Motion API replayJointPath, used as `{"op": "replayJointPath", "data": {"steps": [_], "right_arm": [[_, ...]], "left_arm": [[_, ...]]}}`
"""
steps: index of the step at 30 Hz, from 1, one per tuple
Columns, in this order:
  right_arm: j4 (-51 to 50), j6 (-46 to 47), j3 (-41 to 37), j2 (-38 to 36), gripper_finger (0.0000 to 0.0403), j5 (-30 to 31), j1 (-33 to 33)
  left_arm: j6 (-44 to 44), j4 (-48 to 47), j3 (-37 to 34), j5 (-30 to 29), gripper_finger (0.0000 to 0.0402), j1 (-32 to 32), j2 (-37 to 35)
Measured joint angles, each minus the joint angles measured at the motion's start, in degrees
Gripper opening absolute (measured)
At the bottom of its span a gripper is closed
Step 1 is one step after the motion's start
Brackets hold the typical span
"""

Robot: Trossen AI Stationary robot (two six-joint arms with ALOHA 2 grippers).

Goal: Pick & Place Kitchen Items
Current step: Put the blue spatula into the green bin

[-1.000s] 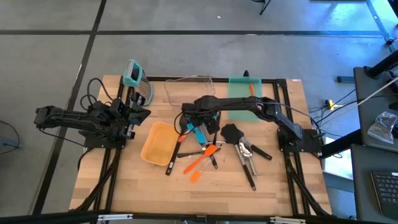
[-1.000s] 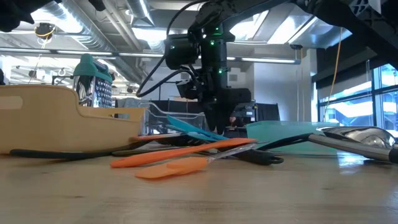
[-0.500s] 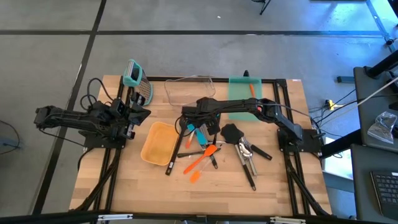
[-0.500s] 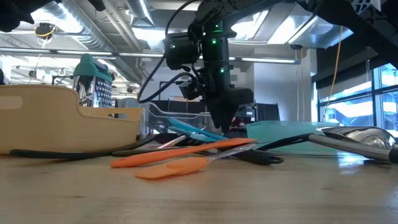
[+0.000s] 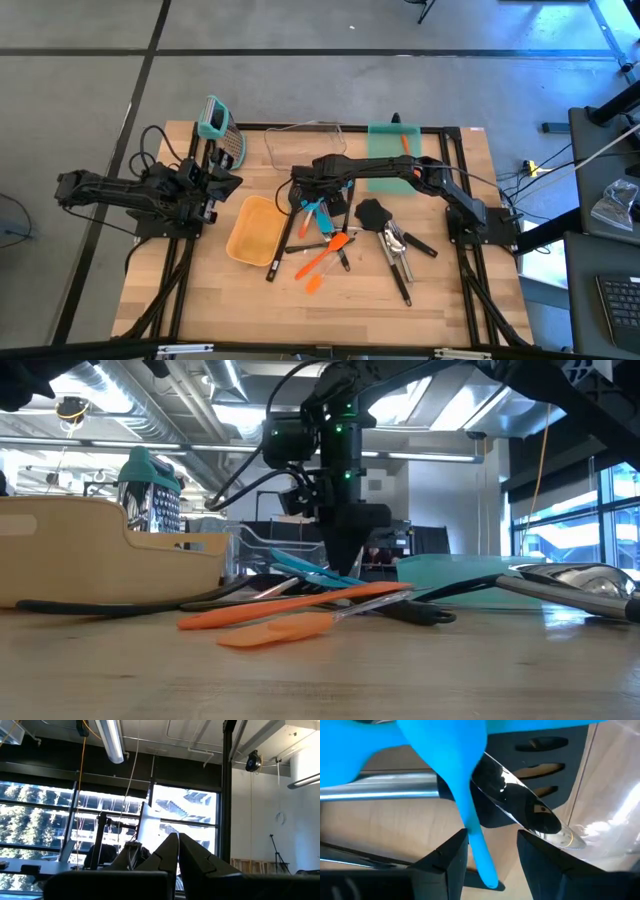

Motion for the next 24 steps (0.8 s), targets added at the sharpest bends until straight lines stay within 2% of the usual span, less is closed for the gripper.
{"op": "replayJointPath", "data": {"steps": [16, 24], "right_arm": [[-0.89, -0.25, -0.01, 0.0, 0.0172, -3.2, -0.12], [2.93, -0.77, -5.3, 0.0, 0.0172, -3.03, -0.12]], "left_arm": [[-0.02, 0.0, 0.0, 0.0, 0.0008, -0.01, 0.0], [-0.46, 0.0, 0.0, 0.02, 0.0008, 0.0, 0.0]]}}
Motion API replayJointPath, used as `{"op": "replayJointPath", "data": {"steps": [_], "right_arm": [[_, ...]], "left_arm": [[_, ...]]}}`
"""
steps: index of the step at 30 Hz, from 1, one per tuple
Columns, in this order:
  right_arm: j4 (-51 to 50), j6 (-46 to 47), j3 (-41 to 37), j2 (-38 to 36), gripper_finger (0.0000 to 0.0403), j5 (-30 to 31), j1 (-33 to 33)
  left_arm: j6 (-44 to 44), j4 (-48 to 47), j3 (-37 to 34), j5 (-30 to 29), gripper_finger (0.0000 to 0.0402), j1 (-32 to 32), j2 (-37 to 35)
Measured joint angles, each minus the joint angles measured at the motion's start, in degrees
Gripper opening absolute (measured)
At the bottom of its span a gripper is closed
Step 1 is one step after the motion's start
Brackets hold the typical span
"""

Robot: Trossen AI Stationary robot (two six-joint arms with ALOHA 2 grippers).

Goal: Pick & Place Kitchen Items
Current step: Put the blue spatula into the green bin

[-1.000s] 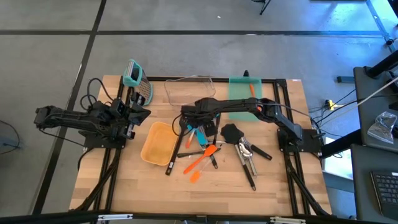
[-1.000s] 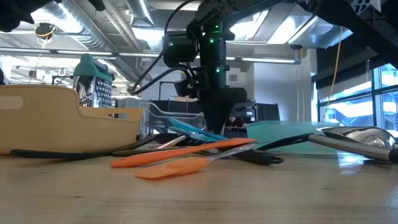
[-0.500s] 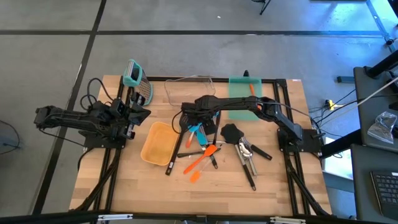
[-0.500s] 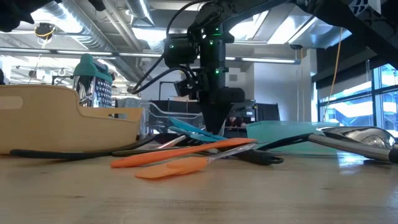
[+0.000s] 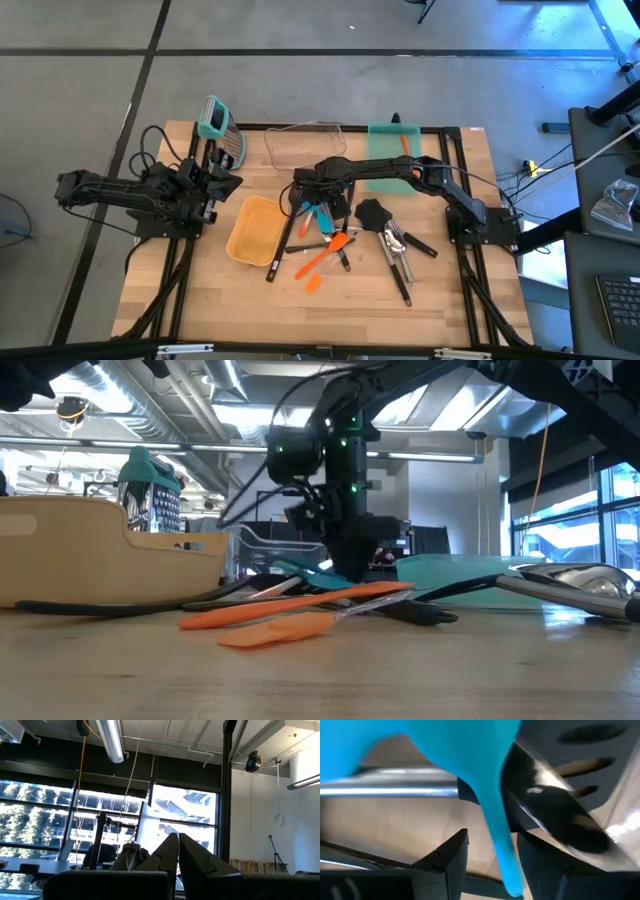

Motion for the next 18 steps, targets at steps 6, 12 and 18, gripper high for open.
{"op": "replayJointPath", "data": {"steps": [6, 12, 18], "right_arm": [[2.23, 0.18, -2.19, 0.07, 0.0172, 0.9, 0.05], [2.27, 4.15, -2.23, 0.07, 0.0156, 0.83, 0.02], [2.18, 8.98, -2.3, 0.08, 0.0093, 0.94, 0.06]], "left_arm": [[0.05, 0.01, 0.0, 0.0, 0.0008, -0.01, 0.01], [0.04, 0.09, 0.0, 0.0, 0.0008, 0.0, 0.0], [0.02, 0.09, 0.0, 0.0, 0.0008, -0.01, 0.0]]}}
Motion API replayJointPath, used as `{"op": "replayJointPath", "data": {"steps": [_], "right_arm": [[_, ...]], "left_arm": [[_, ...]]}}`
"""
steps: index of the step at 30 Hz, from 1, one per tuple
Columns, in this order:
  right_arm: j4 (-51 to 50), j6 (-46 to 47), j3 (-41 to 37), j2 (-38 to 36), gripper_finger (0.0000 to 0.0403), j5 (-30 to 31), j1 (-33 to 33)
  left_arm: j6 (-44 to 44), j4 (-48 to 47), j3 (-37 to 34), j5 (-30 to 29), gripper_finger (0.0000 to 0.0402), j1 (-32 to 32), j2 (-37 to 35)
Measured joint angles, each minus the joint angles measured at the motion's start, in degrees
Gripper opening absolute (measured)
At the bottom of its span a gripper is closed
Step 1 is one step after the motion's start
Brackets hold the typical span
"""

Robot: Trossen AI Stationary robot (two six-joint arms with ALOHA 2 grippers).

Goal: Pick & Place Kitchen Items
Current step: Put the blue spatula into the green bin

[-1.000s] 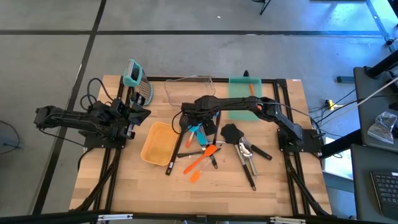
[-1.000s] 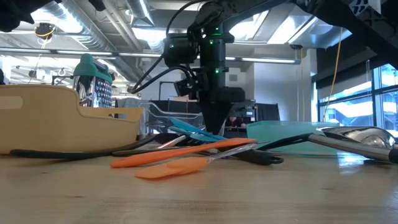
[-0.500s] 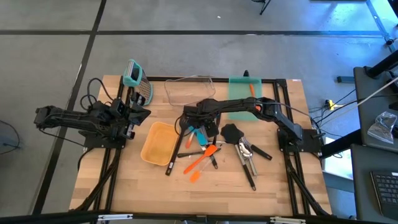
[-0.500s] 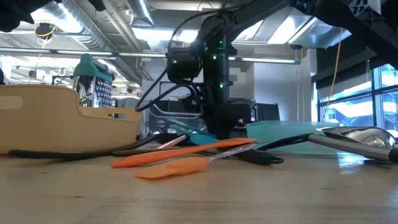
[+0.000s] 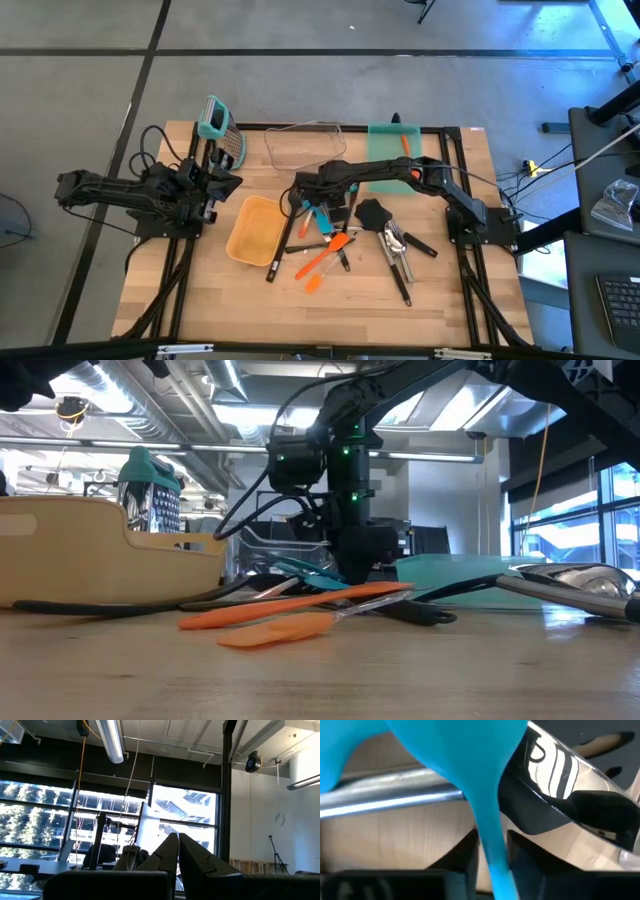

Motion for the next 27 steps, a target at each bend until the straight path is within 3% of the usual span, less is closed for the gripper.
{"op": "replayJointPath", "data": {"steps": [5, 15, 24, 27], "right_arm": [[-1.72, 4.56, 0.67, 0.1, 0.0023, 1.28, 0.12], [-13.07, 6.02, 7.15, 0.21, 0.0014, 3.6, 1.57], [-27.74, 6.0, 22.98, 0.21, 0.0014, 3.6, 3.15], [-27.47, 6.49, 28.07, -1.27, 0.0014, 3.87, 3.14]], "left_arm": [[0.04, 0.01, 0.0, 0.0, 0.0008, 0.0, 0.0], [0.02, -0.01, 0.0, 0.0, 0.0008, 0.01, 0.0], [0.0, -0.08, 0.0, 0.01, 0.0008, 0.01, 0.01], [0.0, -0.12, 0.0, 0.02, 0.0008, 0.02, 0.0]]}}
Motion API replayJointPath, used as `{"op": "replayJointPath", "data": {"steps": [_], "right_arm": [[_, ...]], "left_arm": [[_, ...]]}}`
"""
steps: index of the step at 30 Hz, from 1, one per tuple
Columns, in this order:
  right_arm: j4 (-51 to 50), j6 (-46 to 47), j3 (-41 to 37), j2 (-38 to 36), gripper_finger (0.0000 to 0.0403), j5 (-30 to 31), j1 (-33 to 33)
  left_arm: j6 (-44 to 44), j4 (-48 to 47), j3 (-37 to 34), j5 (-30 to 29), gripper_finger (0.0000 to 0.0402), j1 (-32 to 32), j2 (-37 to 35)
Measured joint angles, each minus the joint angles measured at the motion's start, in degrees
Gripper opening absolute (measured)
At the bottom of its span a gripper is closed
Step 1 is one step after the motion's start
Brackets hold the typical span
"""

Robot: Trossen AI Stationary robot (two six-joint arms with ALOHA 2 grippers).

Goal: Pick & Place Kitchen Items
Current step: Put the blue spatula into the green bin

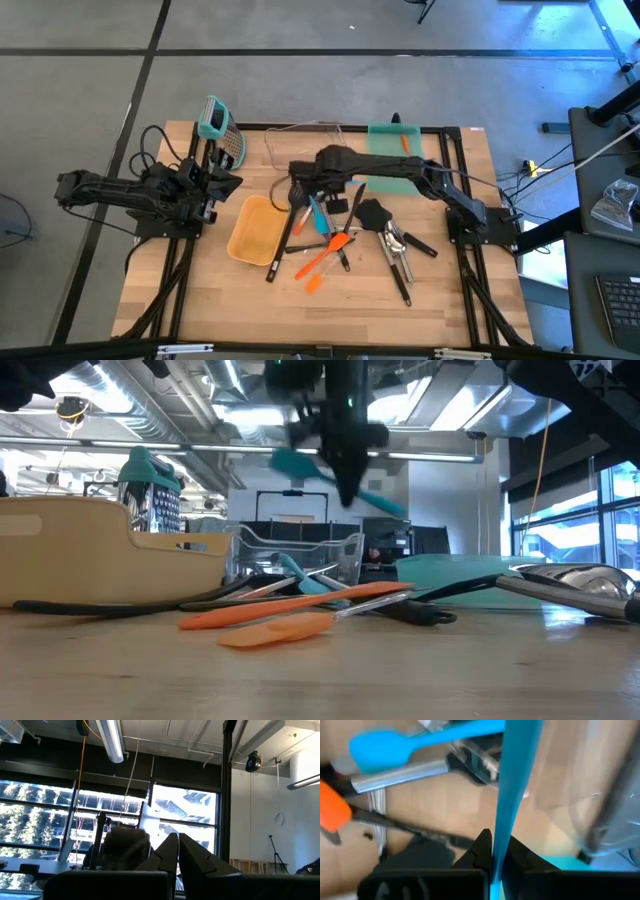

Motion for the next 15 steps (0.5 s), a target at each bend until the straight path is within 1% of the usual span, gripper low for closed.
{"op": "replayJointPath", "data": {"steps": [2, 3, 7, 8, 11, 13, 15], "right_arm": [[-0.78, -0.02, 2.4, -2.52, 0.0014, 0.64, 0.0], [0.18, 0.59, 2.16, -4.78, 0.0014, 2.32, 0.0], [-0.56, 7.1, 1.16, -11.06, 0.0014, 14.71, -0.63], [-0.6, 9.32, 1.04, -12.42, 0.0014, 16.7, -1.3], [-0.38, 18.42, 1.1, -16.74, 0.0014, 16.81, -4.3], [-0.72, 26.76, 1.17, -18.52, 0.0014, 15.32, -6.9], [-0.59, 35.41, 1.04, -19.05, 0.0014, 12.3, -9.94]], "left_arm": [[0.0, -0.01, 0.0, 0.0, 0.0008, 0.0, 0.0], [-0.01, -0.14, 0.0, 0.01, 0.0008, -0.02, 0.0], [-0.02, -0.22, 0.0, 0.04, 0.0008, -0.02, 0.0], [-0.02, -0.2, 0.0, 0.04, 0.0008, -0.02, 0.0], [-0.02, -0.2, 0.0, 0.03, 0.0008, -0.02, 0.0], [-0.07, -0.15, 0.0, 0.04, 0.0008, -0.02, 0.0], [-0.53, -0.13, 0.0, 0.04, 0.0008, -0.02, 0.0]]}}
